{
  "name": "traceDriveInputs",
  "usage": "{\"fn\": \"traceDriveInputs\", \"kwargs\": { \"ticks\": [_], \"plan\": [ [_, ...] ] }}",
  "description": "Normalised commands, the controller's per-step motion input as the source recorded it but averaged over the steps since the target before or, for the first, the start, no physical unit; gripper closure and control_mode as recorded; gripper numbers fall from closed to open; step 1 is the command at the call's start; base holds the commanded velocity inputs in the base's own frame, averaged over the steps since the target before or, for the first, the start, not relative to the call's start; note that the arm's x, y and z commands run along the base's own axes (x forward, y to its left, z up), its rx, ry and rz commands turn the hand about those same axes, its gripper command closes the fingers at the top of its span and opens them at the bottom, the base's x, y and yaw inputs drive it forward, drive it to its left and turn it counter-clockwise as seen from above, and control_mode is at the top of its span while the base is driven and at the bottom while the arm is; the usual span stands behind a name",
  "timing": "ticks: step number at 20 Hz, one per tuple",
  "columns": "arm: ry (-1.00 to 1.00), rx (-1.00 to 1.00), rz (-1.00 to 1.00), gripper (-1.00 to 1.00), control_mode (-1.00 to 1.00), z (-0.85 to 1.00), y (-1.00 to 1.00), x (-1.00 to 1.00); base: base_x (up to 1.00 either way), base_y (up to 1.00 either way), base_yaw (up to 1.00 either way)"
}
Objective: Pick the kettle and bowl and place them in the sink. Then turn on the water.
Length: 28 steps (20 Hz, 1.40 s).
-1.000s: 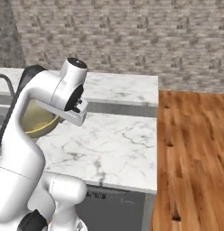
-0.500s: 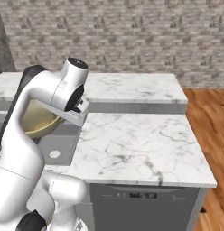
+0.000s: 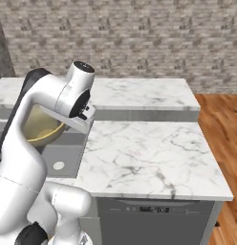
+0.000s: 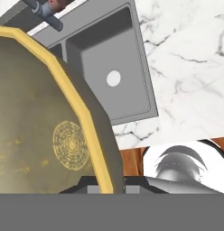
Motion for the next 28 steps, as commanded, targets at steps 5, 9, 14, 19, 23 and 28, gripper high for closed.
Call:
{"fn": "traceDriveInputs", "kwargs": {
  "ticks": [5,9,14,19,23,28],
  "plan": [
    [0.0,0.0,0.0,1.0,-1.0,0.0,0.0,0.0,0.0,0.0,0.0],
    [0.0,0.0,0.0,1.0,-1.0,0.0,0.0,0.03,0.0,0.0,0.0],
    [0.11,0.0,-0.01,1.0,-1.0,-0.15,0.0,0.36,0.0,0.0,0.0],
    [0.24,0.0,-0.05,1.0,-1.0,-0.29,0.0,0.53,0.0,0.0,0.0],
    [0.32,0.0,-0.08,1.0,-1.0,-0.53,0.0,0.45,0.0,0.0,0.0],
    [0.21,0.0,-0.09,1.0,-1.0,-0.37,0.0,0.26,0.0,0.0,0.0]
  ]
}}
